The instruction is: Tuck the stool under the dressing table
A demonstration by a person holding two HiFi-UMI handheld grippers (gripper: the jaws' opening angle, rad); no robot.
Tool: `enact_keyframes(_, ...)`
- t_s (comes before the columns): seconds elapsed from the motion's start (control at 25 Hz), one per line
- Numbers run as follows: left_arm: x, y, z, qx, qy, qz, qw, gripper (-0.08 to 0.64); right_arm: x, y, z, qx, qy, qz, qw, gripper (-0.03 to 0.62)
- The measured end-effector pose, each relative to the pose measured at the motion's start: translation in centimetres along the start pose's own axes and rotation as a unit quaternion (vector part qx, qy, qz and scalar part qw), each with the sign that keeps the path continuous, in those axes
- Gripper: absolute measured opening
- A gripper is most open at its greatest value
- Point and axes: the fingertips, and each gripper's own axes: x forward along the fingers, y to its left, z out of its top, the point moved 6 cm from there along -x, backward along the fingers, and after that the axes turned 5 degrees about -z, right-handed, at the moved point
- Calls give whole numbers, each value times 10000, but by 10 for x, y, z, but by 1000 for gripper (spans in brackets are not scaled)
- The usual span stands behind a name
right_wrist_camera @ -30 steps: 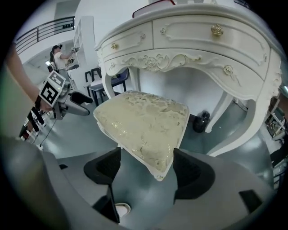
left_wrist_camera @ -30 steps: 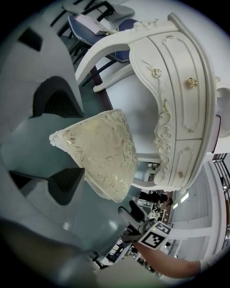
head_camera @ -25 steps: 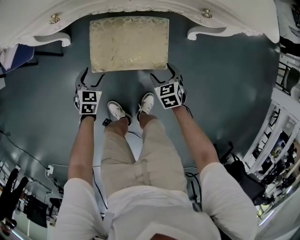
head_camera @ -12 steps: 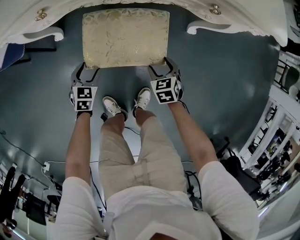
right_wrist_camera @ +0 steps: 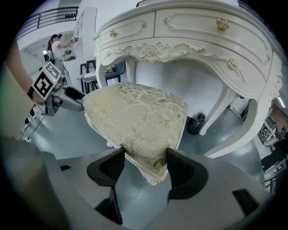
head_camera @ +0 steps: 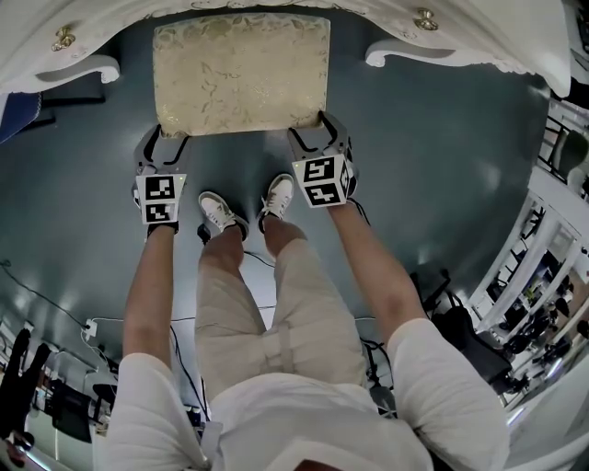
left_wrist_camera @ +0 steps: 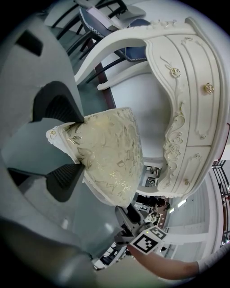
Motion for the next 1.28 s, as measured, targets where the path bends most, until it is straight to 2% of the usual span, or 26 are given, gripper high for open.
enact_keyframes(0.32,17,19,22,31,-48,45,10000,287,17,-16,21,-48,-120,-43,9999,295)
enact_keyframes(0.72,37,49,51,396,-60,8,9992,290,36,-28,46,70,-316,-176,9993,295)
enact_keyframes(1.28,43,54,57,402,-64,68,9991,291,42,-34,51,100,-455,-132,9988,295)
